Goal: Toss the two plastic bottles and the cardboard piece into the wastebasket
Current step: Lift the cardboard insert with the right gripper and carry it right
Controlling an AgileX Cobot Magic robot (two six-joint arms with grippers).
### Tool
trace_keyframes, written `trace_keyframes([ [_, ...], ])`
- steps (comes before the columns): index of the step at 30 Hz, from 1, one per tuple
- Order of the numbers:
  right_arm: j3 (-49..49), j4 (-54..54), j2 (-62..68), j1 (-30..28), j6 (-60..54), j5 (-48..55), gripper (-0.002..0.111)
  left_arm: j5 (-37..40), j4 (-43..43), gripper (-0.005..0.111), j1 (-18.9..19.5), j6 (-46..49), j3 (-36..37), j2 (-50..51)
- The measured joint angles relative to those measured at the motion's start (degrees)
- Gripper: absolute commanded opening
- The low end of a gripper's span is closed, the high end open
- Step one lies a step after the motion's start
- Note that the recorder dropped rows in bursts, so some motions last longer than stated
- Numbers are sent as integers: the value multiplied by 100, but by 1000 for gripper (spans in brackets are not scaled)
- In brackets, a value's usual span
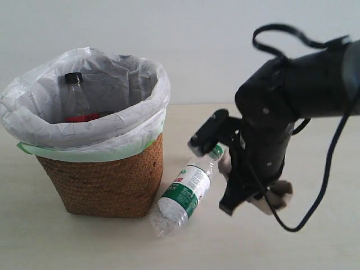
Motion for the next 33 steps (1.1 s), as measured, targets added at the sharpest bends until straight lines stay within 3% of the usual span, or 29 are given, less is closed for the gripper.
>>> trace_keyframes([
  [6, -213, 103, -917, -354, 1003, -66, 0, 0, 0, 6, 0, 0, 0, 0],
  [10, -195, 585, -1217, -1008, 1289, 92, 0, 0, 0, 6, 0, 0, 0, 0],
  [25, 610, 908, -1382, -2768, 1014, -331, 0, 0, 0, 6, 0, 0, 0, 0],
  [33, 632, 895, -1382, -3257, 980, -339, 0, 0, 0, 6, 0, 0, 0, 0],
])
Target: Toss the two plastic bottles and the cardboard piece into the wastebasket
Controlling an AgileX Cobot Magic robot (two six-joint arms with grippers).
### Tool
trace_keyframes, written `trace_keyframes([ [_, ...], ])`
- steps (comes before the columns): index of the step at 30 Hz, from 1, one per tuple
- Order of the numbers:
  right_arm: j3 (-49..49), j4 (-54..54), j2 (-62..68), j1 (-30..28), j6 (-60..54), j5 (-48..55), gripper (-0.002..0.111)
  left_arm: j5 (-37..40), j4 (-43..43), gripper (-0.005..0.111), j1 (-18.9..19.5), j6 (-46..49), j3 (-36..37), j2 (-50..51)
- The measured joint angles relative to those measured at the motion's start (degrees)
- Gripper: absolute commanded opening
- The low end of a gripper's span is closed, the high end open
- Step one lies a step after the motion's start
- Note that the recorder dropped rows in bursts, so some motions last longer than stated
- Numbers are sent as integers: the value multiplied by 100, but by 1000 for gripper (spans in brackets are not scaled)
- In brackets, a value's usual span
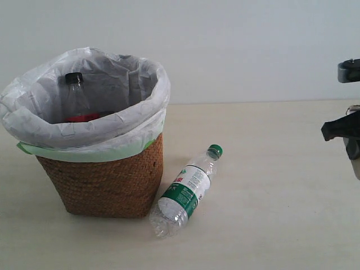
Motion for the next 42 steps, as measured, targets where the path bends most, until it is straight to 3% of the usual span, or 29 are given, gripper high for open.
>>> trace_keyframes([
  [5, -13, 243, 72, 96, 0, -531, 0, 0, 0, 6, 0, 0, 0, 0],
  [8, -545, 543, 282, 628, -47, -580, 2, 0, 0, 6, 0, 0, 0, 0],
  [9, -841, 675, 344, 872, -143, -547, 7, 0, 0, 6, 0, 0, 0, 0],
  [11, -1828, 1182, 467, 1566, -353, -438, 27, 0, 0, 6, 0, 0, 0, 0],
  [14, -3481, 2307, 639, 2484, -608, -238, 86, 0, 0, 6, 0, 0, 0, 0],
  [15, -4617, 2612, 814, 2880, -419, -19, 85, 0, 0, 6, 0, 0, 0, 0],
  [17, -5767, 2107, 1096, 3095, 287, 604, 72, 0, 0, 6, 0, 0, 0, 0],
  [18, -6003, 1850, 1207, 3109, 439, 912, 65, 0, 0, 6, 0, 0, 0, 0],
  [19, -6187, 1414, 1401, 3109, 589, 1452, 65, 0, 0, 6, 0, 0, 0, 0],
  [28, -5552, -772, 1705, 3045, 818, 2395, 66, 0, 0, 6, 0, 0, 0, 0],
  [33, -4315, -404, 1705, 2422, 1513, 2399, 66, 0, 0, 6, 0, 0, 0, 0],
  [35, -3601, -172, 1705, 2373, 1880, 2114, 66, 0, 0, 6, 0, 0, 0, 0],
  [42, -1039, 2371, 1705, 2364, 2090, -1055, 66, 0, 0, 6, 0, 0, 0, 0],
])
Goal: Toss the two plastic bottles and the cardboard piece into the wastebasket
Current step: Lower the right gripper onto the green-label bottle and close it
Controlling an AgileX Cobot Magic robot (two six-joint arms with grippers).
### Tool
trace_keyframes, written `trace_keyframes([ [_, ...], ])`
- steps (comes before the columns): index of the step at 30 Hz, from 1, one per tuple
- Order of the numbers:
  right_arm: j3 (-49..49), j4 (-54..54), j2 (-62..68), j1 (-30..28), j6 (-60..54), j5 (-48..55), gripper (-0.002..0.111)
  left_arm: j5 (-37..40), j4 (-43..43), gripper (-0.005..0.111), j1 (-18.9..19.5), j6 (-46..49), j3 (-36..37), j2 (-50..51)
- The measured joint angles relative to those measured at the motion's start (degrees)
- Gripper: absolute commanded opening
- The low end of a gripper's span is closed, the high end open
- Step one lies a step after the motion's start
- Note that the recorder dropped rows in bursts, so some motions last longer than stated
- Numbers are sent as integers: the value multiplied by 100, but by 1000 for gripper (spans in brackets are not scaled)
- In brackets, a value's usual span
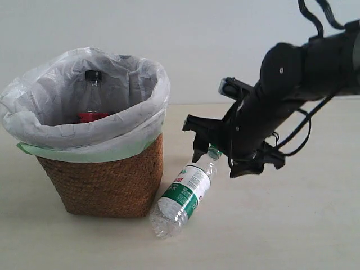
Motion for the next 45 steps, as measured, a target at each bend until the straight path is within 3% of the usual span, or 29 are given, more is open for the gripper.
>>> trace_keyframes([
  [3, 694, 566, 0, 0, -97, -884, 66, 0, 0, 6, 0, 0, 0, 0],
  [13, 930, 932, 0, 438, -81, -1951, 66, 0, 0, 6, 0, 0, 0, 0],
  [36, 979, 992, 866, 768, 29, -2485, 65, 0, 0, 6, 0, 0, 0, 0],
  [38, 979, 970, 933, 768, 17, -2499, 54, 0, 0, 6, 0, 0, 0, 0],
  [42, 979, 945, 961, 768, -168, -2539, 7, 0, 0, 6, 0, 0, 0, 0],
  [43, 979, 945, 961, 768, -230, -2527, 0, 0, 0, 6, 0, 0, 0, 0],
  [45, 979, 893, 924, 768, -381, -2427, 1, 0, 0, 6, 0, 0, 0, 0],
])
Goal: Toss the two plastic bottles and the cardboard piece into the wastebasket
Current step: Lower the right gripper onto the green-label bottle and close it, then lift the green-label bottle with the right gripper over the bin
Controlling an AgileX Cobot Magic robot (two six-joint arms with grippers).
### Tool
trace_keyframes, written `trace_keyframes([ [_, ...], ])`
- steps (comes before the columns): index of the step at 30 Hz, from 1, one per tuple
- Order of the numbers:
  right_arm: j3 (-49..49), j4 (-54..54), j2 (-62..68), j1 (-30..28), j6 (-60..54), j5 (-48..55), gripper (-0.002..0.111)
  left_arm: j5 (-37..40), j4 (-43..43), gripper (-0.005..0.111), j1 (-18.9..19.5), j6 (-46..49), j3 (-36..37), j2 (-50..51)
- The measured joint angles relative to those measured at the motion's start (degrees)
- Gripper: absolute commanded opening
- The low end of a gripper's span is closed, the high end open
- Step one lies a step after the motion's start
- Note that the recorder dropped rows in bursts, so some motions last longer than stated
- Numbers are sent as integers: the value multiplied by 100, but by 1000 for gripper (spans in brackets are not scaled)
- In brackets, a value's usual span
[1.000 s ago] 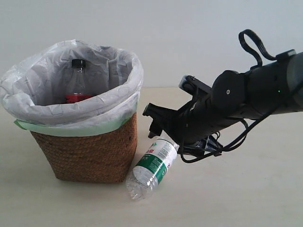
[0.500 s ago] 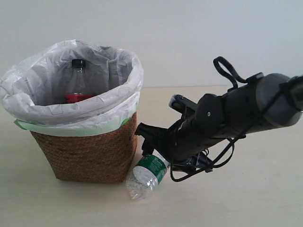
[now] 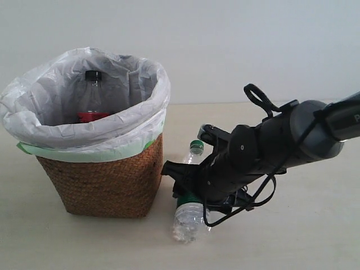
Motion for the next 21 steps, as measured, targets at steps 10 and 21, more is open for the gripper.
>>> trace_keyframes([
  [10, 0, -1189, -1354, -852, -204, 1450, 1, 0, 0, 6, 0, 0, 0, 0],
  [21, 42, -1975, -3136, -2606, -1173, 3267, 1, 0, 0, 6, 0, 0, 0, 0],
])
